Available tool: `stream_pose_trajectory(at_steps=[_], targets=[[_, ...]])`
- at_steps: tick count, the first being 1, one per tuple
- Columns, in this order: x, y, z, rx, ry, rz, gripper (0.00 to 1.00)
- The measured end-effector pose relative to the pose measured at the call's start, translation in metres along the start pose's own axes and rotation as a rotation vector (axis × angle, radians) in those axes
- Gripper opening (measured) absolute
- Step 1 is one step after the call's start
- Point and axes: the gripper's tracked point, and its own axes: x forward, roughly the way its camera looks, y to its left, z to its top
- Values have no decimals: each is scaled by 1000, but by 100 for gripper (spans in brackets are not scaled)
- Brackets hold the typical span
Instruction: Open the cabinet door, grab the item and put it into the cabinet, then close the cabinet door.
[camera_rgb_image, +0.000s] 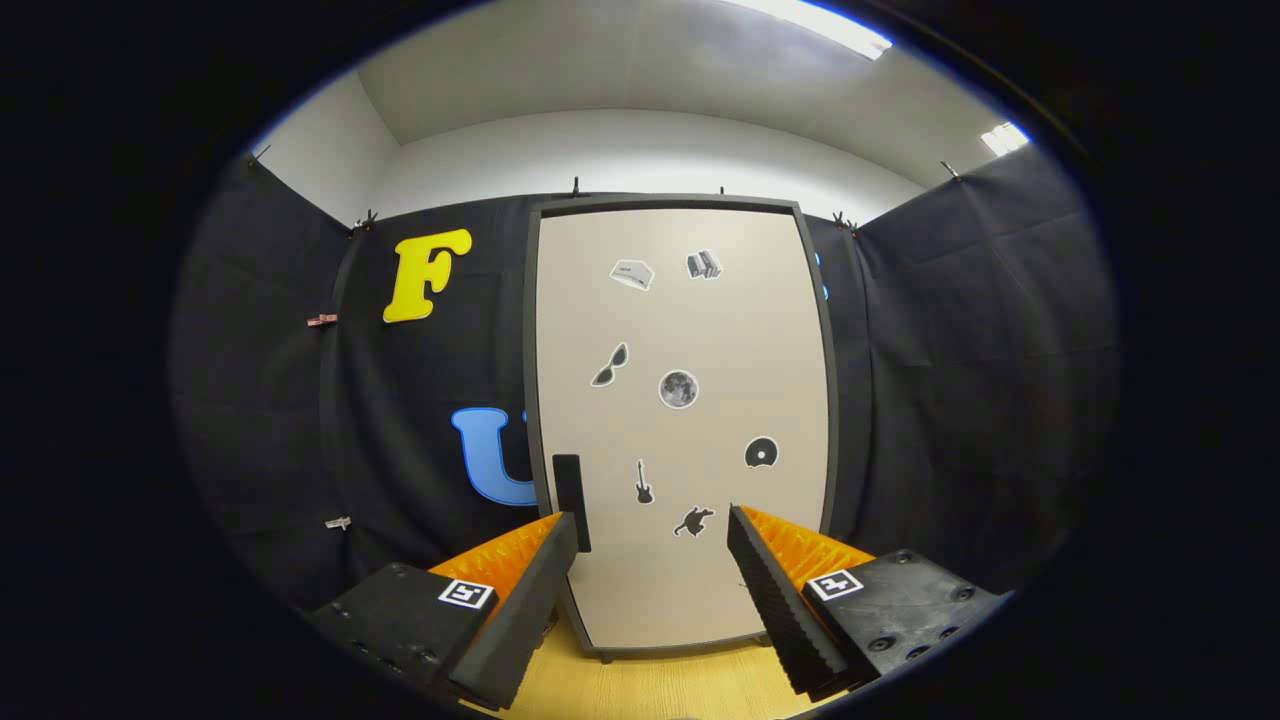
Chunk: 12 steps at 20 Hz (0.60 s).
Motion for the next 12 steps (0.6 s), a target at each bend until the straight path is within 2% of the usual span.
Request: stream_pose_trajectory(at_steps=[12], targets=[[70,70,-28,6,6,68,97]])
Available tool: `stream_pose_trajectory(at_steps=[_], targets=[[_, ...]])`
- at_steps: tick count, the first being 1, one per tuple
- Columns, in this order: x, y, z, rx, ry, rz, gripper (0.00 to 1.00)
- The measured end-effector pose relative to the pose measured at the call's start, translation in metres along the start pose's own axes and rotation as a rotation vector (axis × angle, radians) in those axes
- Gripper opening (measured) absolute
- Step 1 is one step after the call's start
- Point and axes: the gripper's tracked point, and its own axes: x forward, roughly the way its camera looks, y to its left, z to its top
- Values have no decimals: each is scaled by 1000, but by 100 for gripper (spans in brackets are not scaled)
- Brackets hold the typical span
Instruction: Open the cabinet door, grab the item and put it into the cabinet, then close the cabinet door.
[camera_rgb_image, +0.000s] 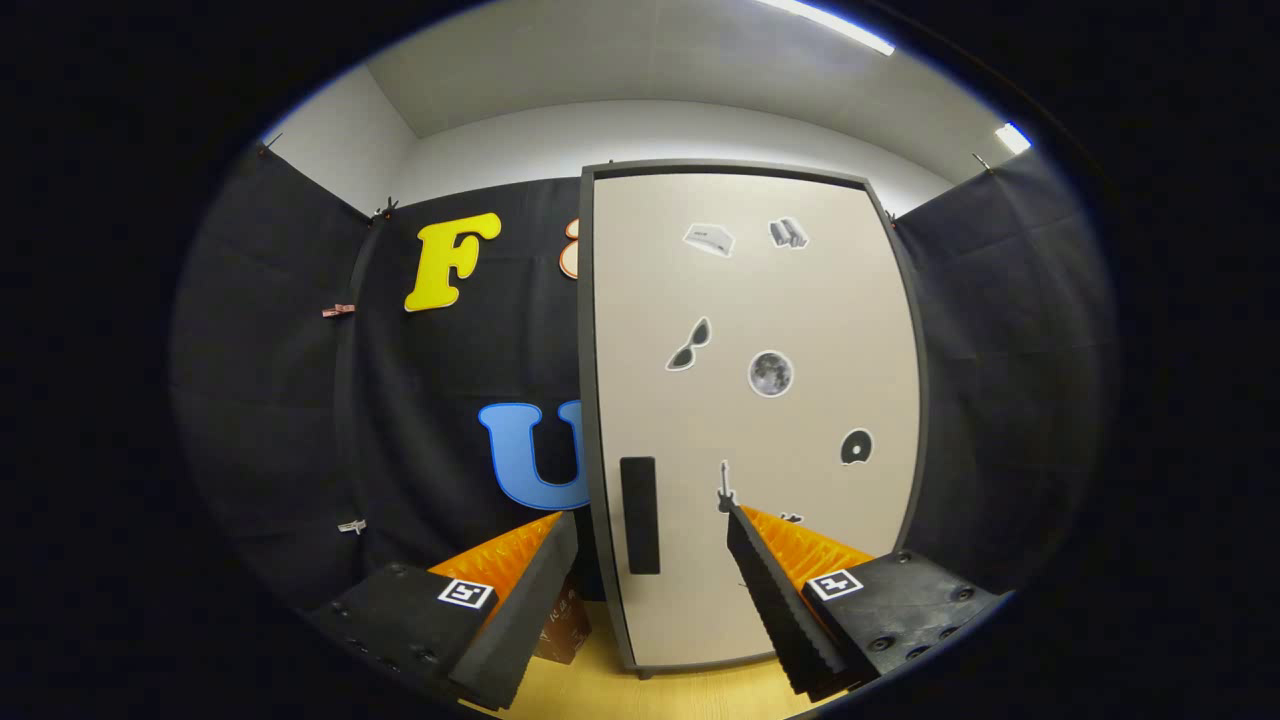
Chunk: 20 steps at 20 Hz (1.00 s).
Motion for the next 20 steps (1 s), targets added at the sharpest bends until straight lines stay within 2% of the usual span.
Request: stream_pose_trajectory(at_steps=[10,16,20], targets=[[82,5,-41,-18,46,-62,98],[110,-3,-60,-18,70,-101,96],[119,-5,-68,-28,82,-118,87]])
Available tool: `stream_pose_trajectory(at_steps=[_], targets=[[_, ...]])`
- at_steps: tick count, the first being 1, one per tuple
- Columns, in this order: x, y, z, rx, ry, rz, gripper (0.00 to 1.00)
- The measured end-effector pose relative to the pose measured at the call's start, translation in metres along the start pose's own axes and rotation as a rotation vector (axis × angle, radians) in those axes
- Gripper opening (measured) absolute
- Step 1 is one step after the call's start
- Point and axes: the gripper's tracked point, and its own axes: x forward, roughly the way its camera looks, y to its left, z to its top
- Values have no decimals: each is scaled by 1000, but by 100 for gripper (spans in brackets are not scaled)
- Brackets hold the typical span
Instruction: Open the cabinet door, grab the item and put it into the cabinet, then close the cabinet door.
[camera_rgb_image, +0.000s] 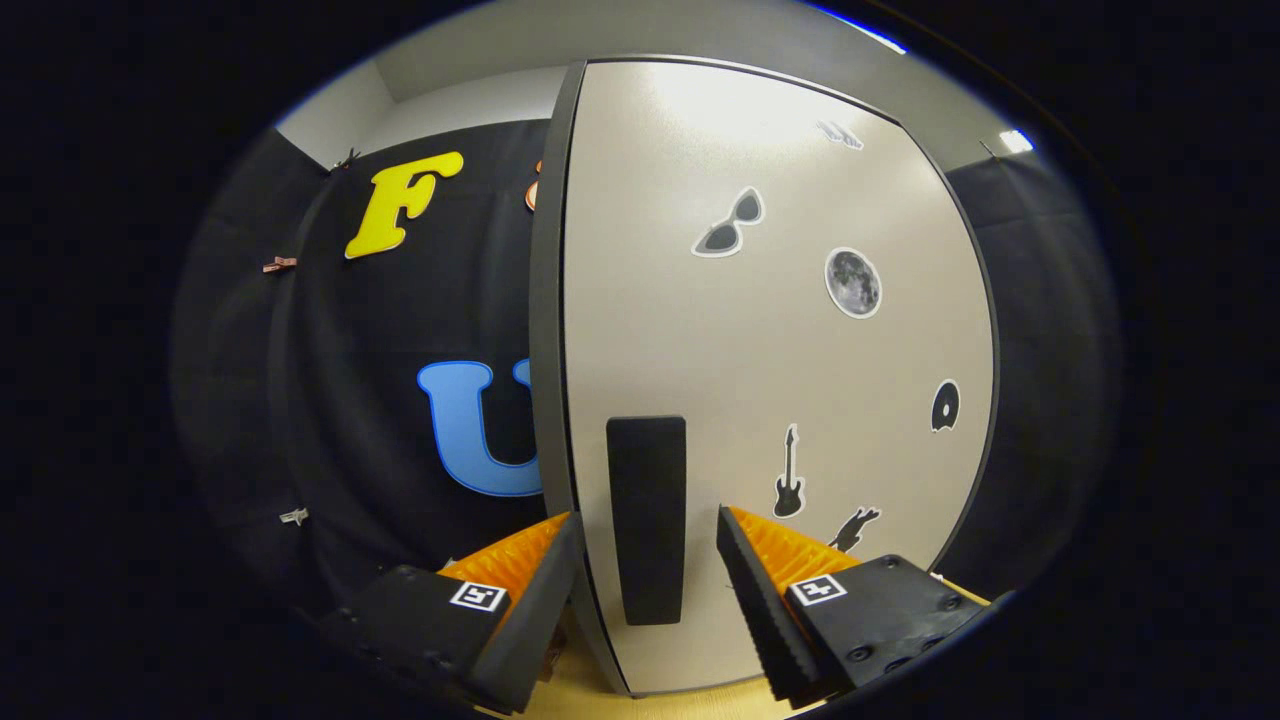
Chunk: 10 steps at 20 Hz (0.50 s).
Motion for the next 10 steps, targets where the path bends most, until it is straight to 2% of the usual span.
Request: stream_pose_trajectory(at_steps=[1,3,5,6,7,8,9,10], targets=[[2,1,0,-5,-4,-4,74],[4,1,-2,-25,-4,-20,63],[2,-2,-2,-46,-9,-48,37],[-1,-3,-1,-43,-9,-47,37],[0,-4,-3,-38,2,-44,27],[4,-4,-4,-30,5,-41,27],[-3,-4,-2,-34,11,-37,17],[-3,-4,-2,-44,11,-35,16]])
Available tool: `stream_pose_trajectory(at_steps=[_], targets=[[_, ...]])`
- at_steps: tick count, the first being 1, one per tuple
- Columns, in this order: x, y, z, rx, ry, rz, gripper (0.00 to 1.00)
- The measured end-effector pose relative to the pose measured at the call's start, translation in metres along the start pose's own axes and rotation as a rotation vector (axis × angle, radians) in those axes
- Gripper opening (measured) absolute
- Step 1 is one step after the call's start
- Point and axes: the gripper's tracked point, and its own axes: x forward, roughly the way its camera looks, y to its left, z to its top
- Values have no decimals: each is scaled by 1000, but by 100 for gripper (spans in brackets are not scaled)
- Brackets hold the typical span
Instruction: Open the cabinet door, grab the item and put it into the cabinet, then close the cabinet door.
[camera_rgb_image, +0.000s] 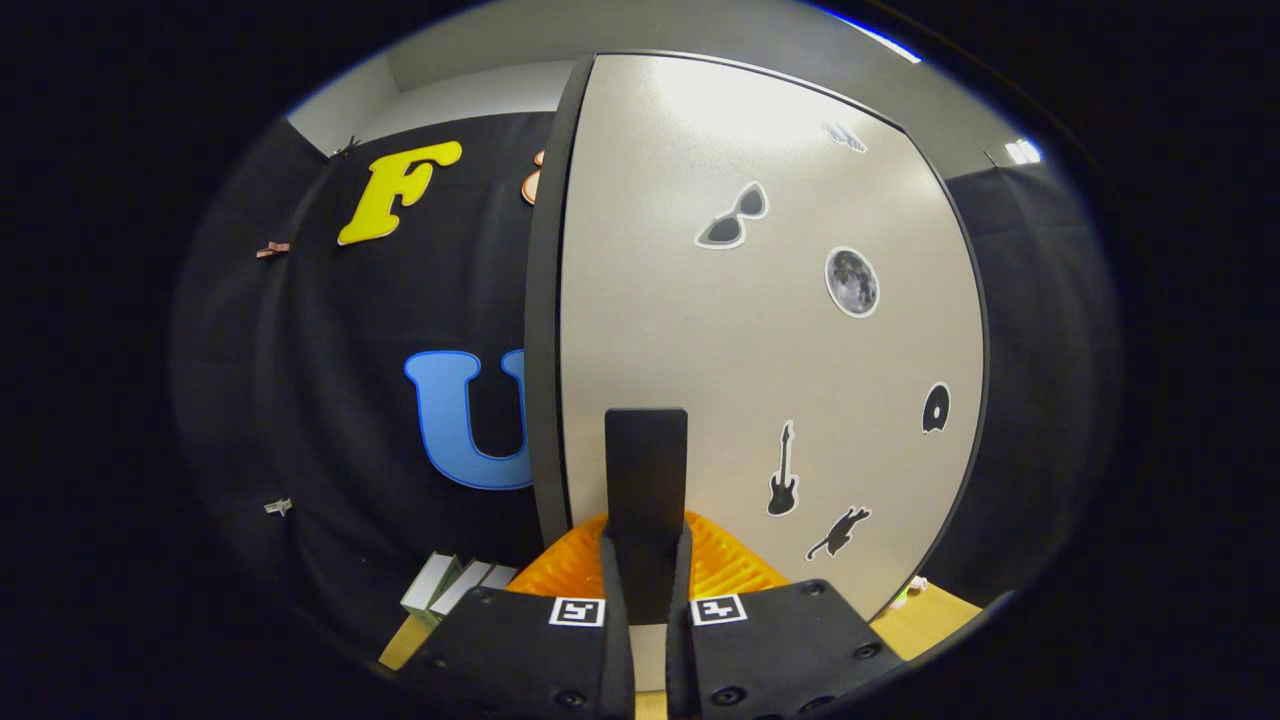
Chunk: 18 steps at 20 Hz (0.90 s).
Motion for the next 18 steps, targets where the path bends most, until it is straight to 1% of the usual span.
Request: stream_pose_trajectory(at_steps=[5,9,12,18], targets=[[-14,-2,-1,1,13,31,16],[-42,-11,1,23,13,43,16],[-71,-22,4,19,22,41,16],[-101,-39,8,33,14,22,16]])
